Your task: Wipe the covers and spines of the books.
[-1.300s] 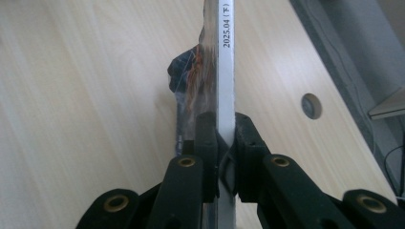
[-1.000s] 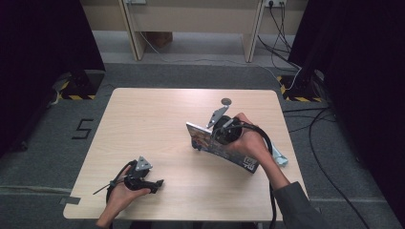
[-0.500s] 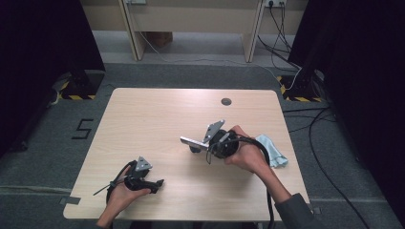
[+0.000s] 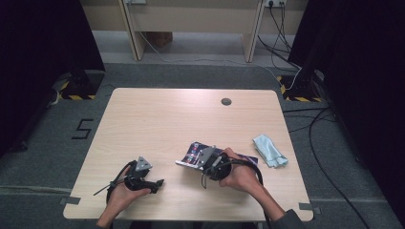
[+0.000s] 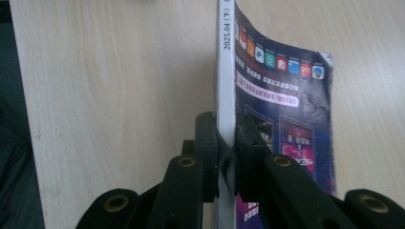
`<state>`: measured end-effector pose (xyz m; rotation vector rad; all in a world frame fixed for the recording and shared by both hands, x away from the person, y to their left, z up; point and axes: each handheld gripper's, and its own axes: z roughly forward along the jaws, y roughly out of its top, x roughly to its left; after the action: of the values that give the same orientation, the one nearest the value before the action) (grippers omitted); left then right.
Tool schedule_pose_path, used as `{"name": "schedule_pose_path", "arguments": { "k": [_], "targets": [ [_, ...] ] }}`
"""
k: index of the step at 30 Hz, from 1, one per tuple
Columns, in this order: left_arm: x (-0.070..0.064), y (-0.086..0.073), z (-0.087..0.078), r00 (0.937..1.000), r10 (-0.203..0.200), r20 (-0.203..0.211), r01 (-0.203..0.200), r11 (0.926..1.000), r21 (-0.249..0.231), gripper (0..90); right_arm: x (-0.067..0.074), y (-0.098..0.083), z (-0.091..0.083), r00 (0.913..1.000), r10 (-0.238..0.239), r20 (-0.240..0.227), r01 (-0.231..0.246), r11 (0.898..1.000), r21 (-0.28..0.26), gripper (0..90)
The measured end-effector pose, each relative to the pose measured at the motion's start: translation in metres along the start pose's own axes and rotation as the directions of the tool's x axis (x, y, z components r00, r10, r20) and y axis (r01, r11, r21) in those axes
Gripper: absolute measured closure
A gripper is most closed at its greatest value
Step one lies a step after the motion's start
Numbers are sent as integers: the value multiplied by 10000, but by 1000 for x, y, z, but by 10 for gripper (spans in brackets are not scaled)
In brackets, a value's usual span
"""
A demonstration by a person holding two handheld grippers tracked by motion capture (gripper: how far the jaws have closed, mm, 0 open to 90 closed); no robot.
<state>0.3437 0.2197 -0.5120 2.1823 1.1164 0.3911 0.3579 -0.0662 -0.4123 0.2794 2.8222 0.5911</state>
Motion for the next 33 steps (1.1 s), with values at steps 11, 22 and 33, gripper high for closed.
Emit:
{"name": "schedule_pose_path", "arguments": {
  "k": [11,22,33],
  "targets": [
    [-1,0,1,10000,-49,-30,49,10000,-34,164,11,-15,21,9988,64,-475,-69,9999,-105,807],
    [-2,0,1,9999,-81,-63,80,10000,-41,150,24,-27,30,9988,271,-416,-292,9984,-491,744],
    [-2,0,2,10000,-60,-18,60,10000,-57,149,32,-36,40,9930,517,-1064,-560,9977,-380,602]
  ]
}}
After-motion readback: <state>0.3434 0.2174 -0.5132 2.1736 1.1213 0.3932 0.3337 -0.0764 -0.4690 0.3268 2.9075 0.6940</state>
